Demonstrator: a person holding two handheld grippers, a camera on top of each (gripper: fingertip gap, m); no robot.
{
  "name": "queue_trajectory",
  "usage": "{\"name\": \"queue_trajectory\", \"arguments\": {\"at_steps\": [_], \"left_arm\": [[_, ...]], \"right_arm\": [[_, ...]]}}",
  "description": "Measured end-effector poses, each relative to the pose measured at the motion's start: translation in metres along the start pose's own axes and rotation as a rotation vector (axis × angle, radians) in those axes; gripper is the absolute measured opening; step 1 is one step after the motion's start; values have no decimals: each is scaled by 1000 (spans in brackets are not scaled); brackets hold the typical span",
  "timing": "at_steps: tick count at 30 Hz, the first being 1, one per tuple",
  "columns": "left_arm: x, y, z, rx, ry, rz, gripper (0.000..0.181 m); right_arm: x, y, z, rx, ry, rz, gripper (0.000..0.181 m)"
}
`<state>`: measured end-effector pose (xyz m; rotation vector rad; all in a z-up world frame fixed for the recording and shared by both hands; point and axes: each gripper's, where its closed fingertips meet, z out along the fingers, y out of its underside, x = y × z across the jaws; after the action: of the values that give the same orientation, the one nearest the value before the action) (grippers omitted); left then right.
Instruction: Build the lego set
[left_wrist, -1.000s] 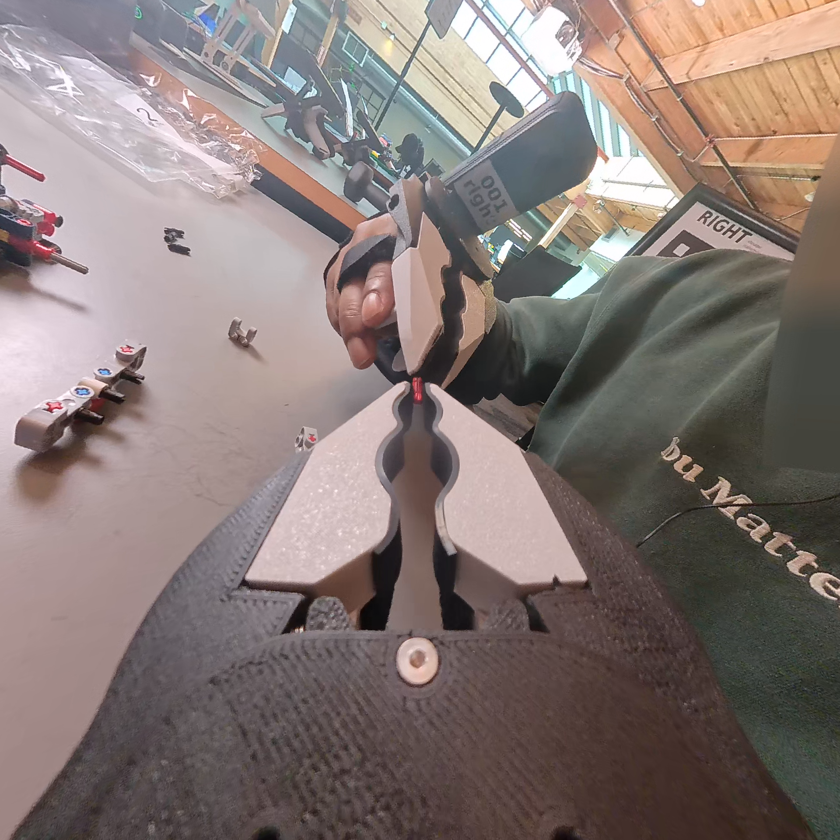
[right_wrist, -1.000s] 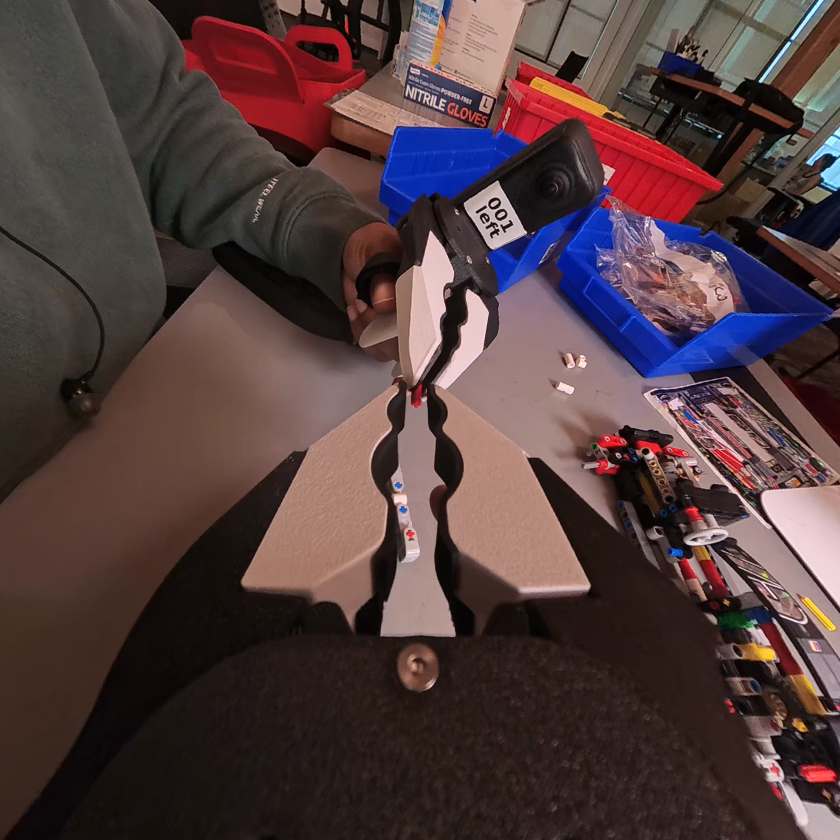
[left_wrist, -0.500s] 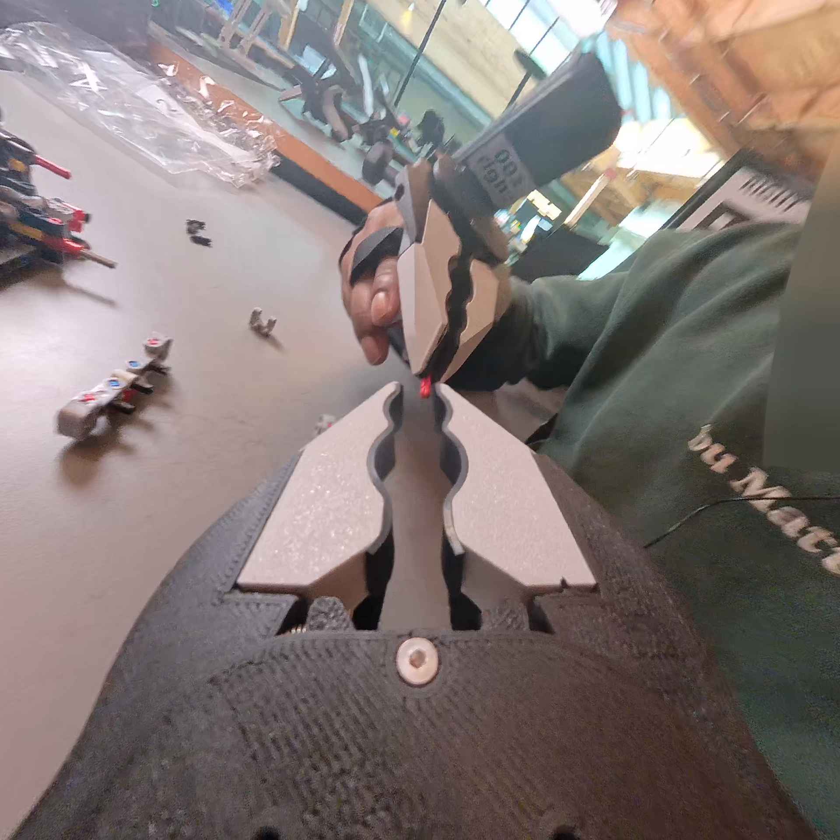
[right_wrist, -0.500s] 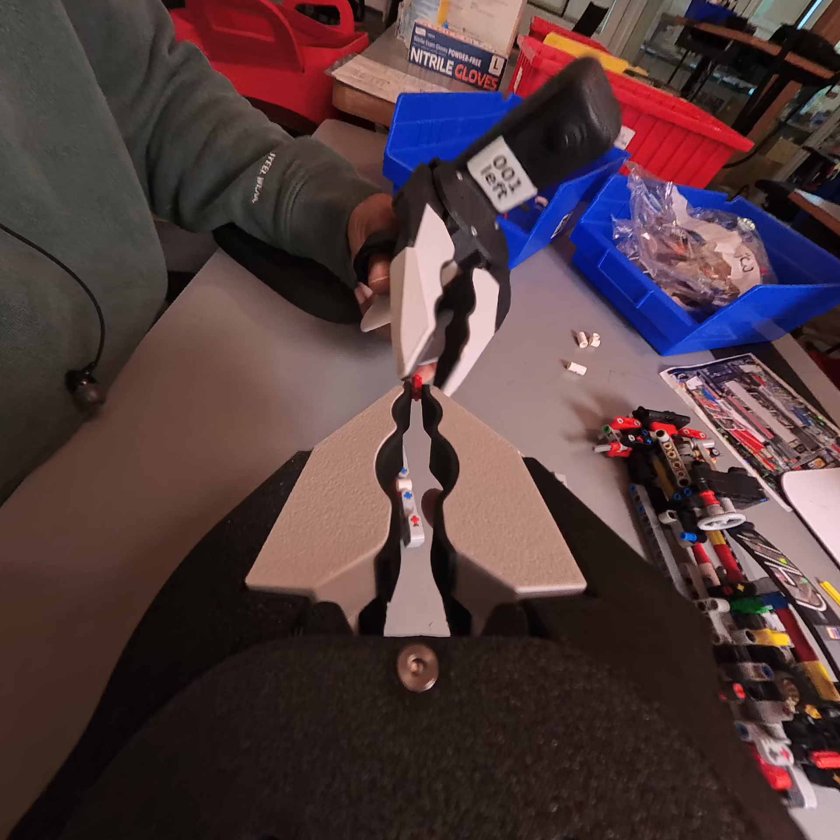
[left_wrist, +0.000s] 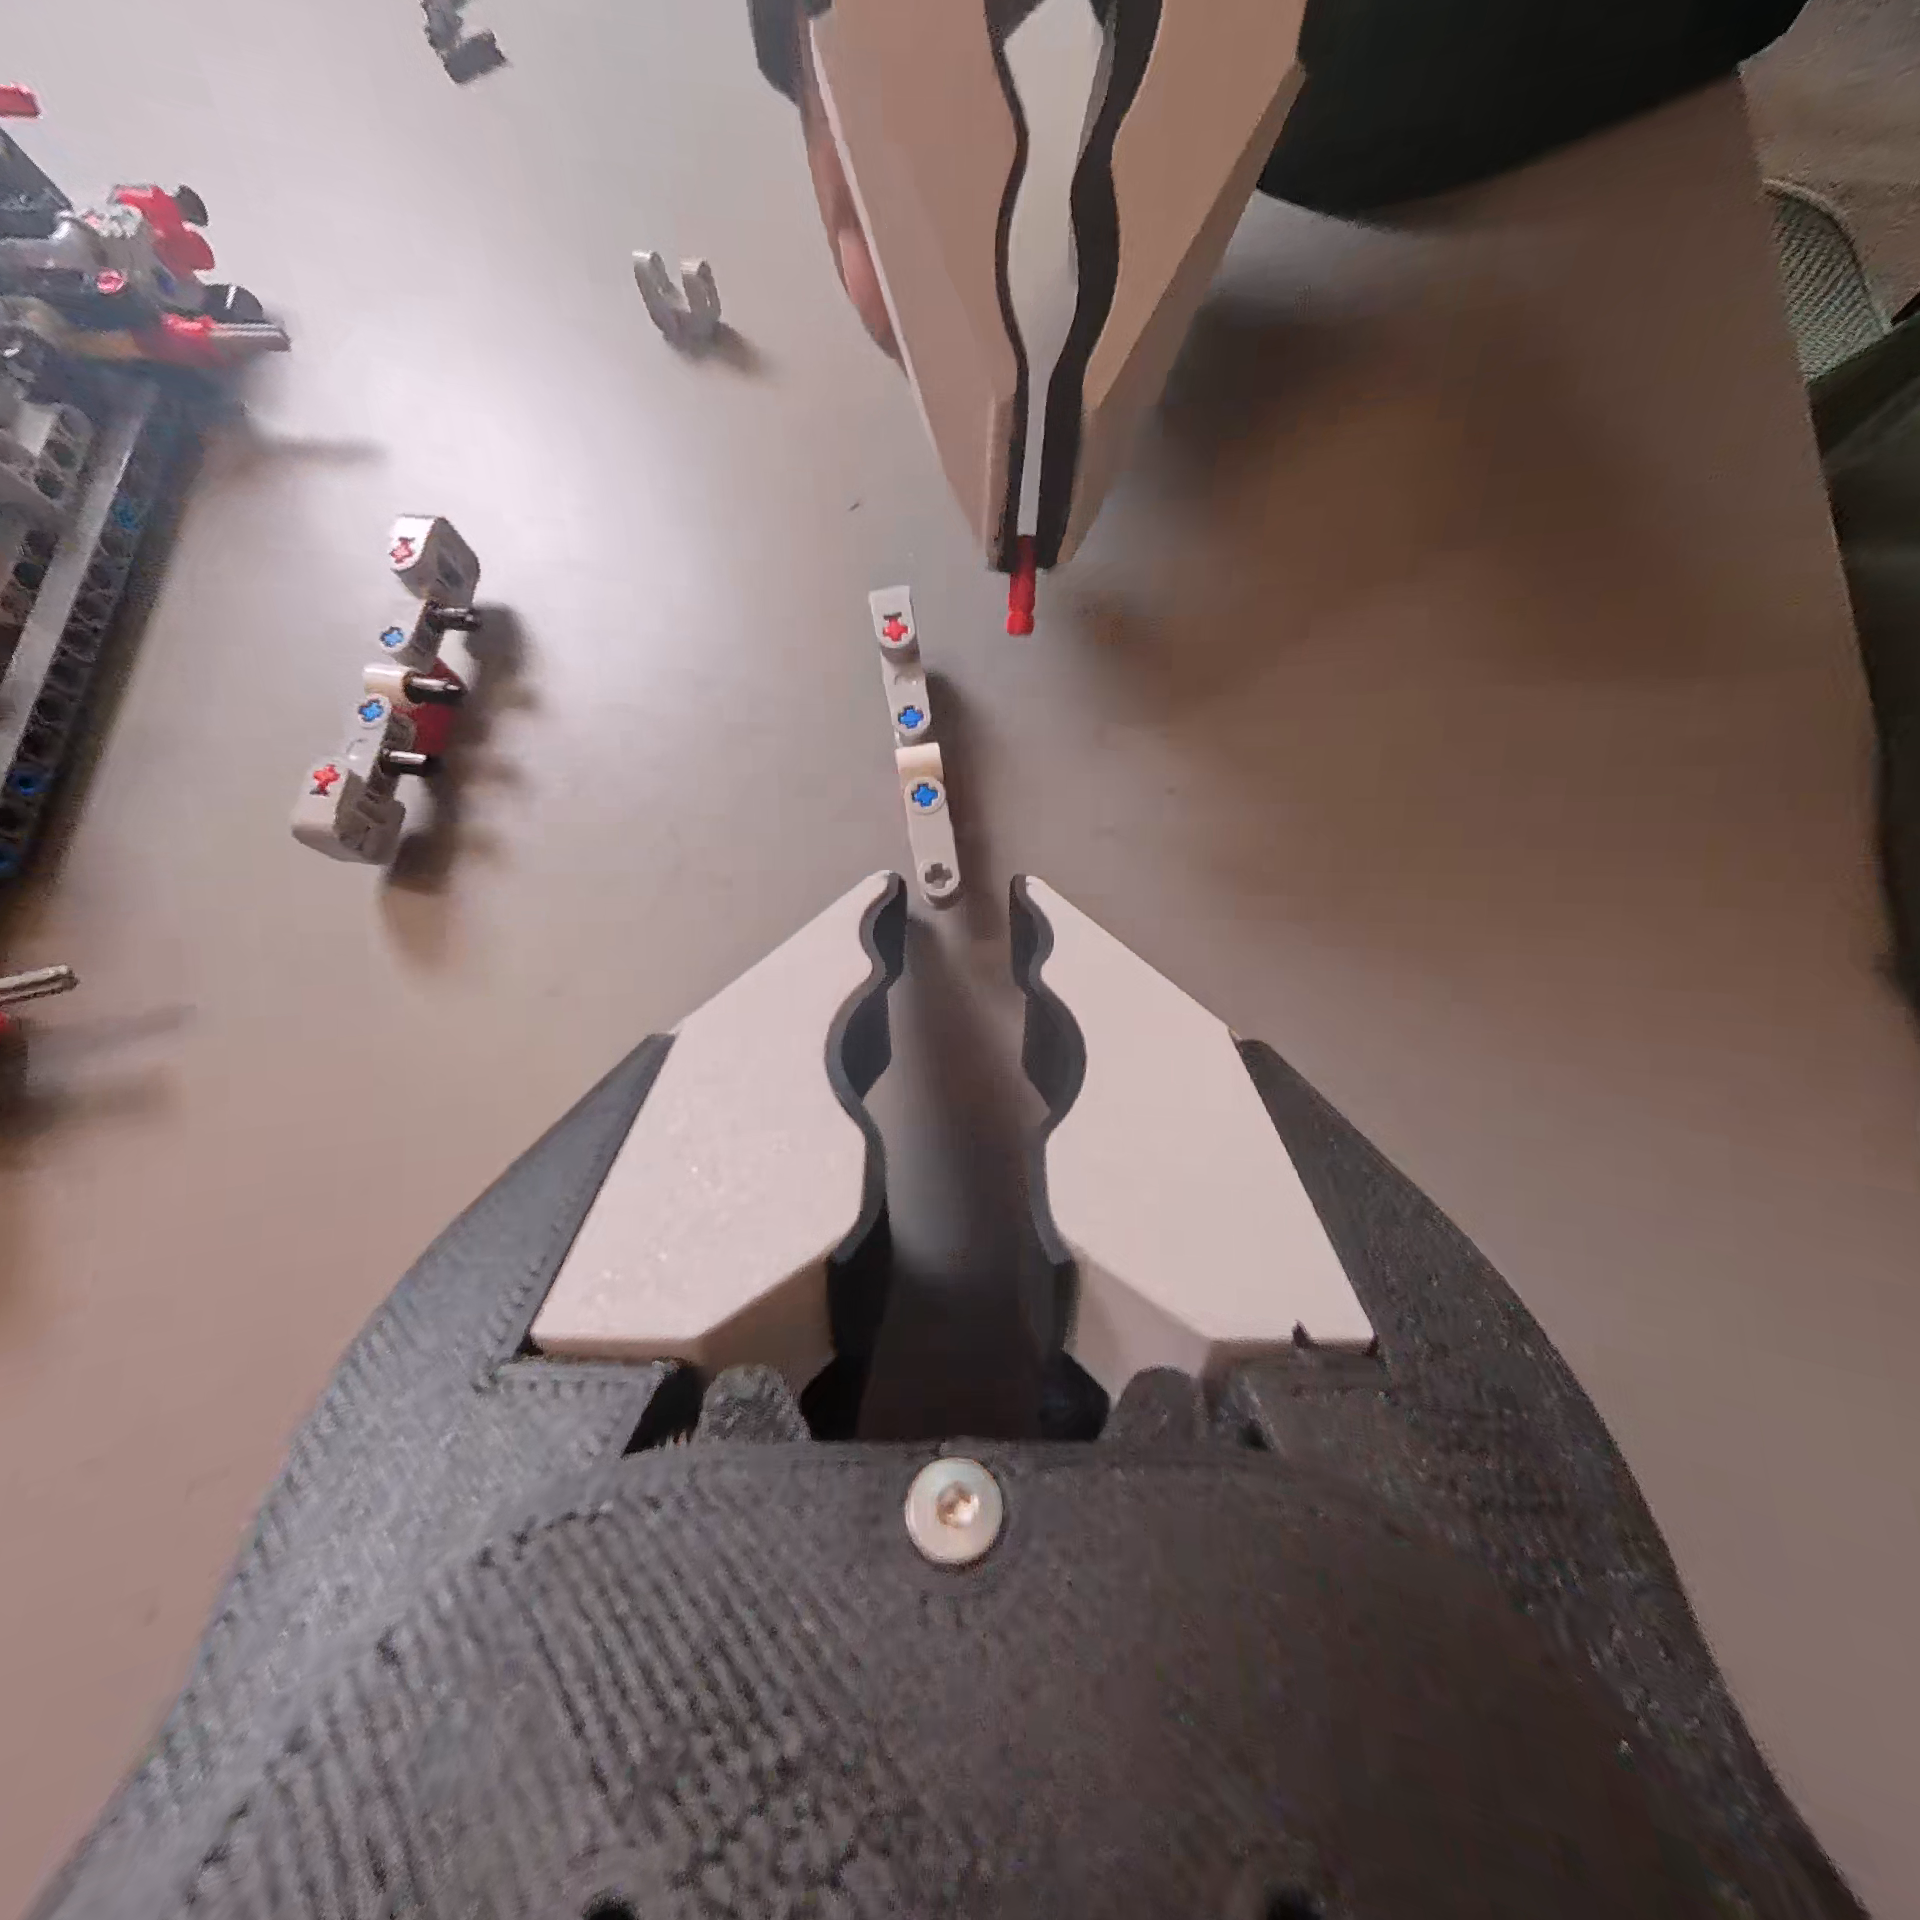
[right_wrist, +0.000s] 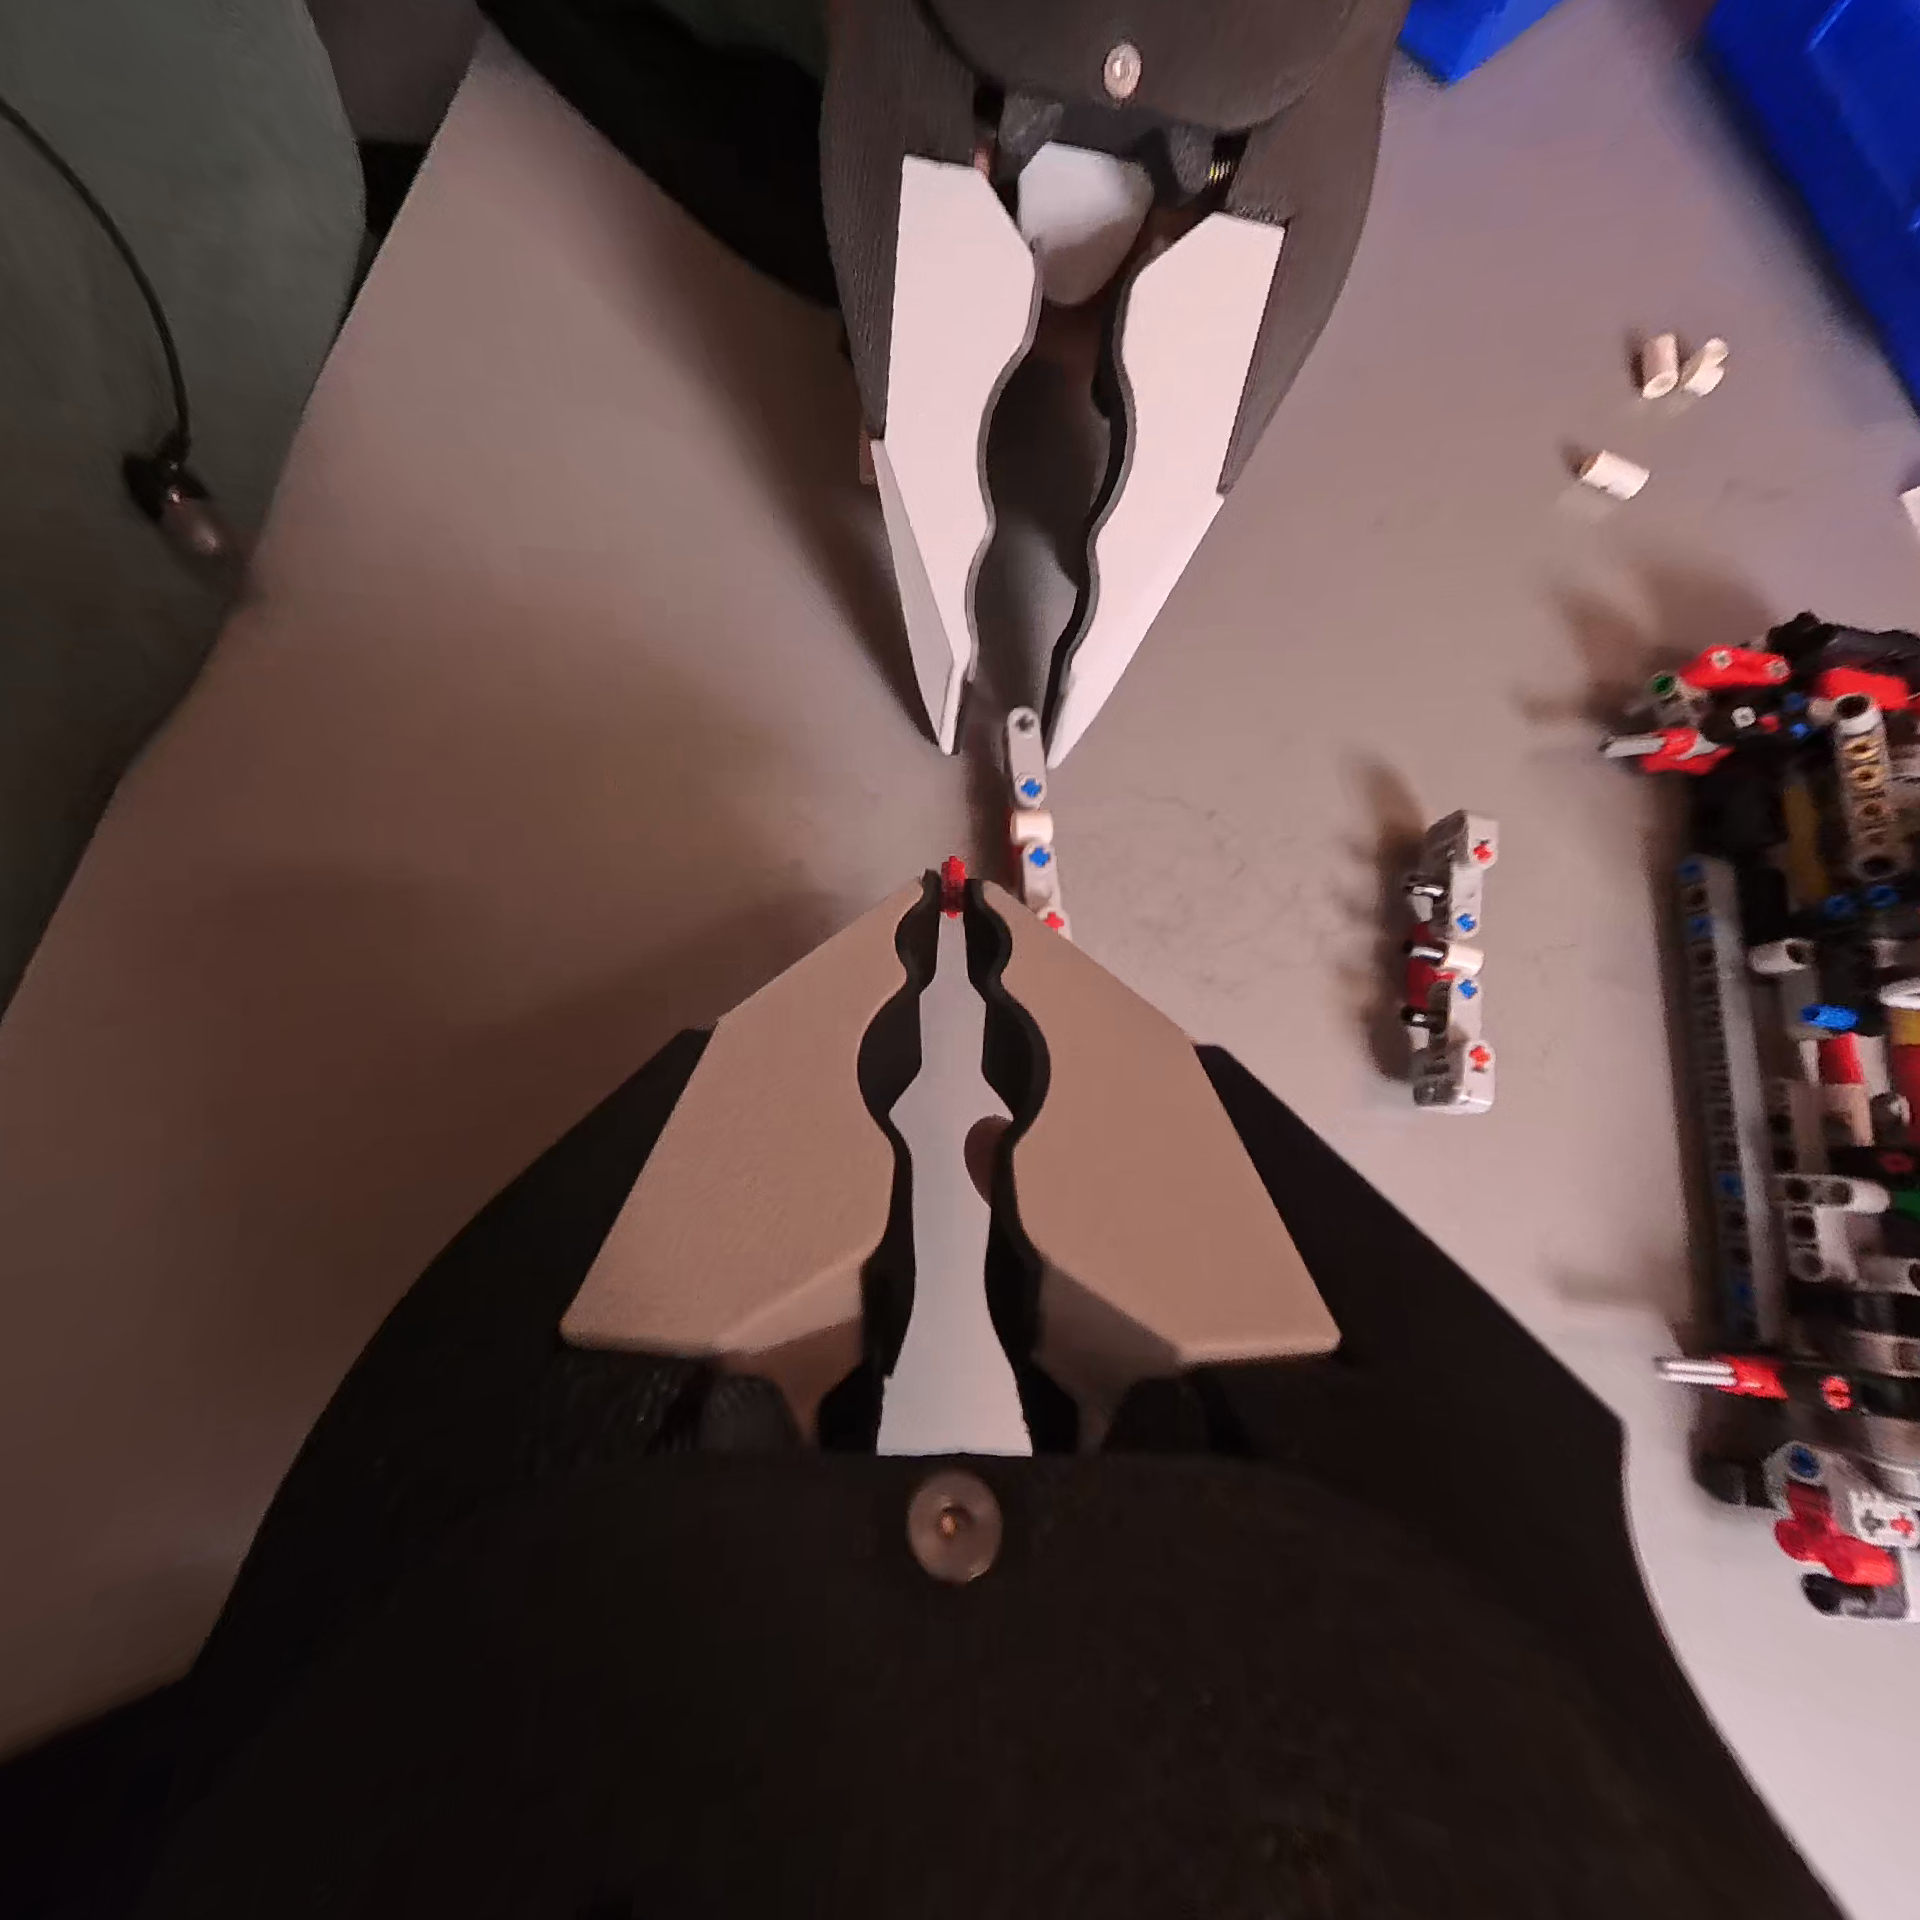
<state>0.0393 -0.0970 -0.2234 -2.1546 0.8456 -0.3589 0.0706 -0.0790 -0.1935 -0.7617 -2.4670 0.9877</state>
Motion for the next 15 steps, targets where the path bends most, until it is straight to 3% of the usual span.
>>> {"name": "queue_trajectory", "arguments": {"at_steps": [10,15], "left_arm": [[0,-5,3,29,-24,13,9],[13,-11,11,30,-5,40,10]], "right_arm": [[5,29,7,-130,27,1,2],[19,25,-1,-86,92,23,2]]}}
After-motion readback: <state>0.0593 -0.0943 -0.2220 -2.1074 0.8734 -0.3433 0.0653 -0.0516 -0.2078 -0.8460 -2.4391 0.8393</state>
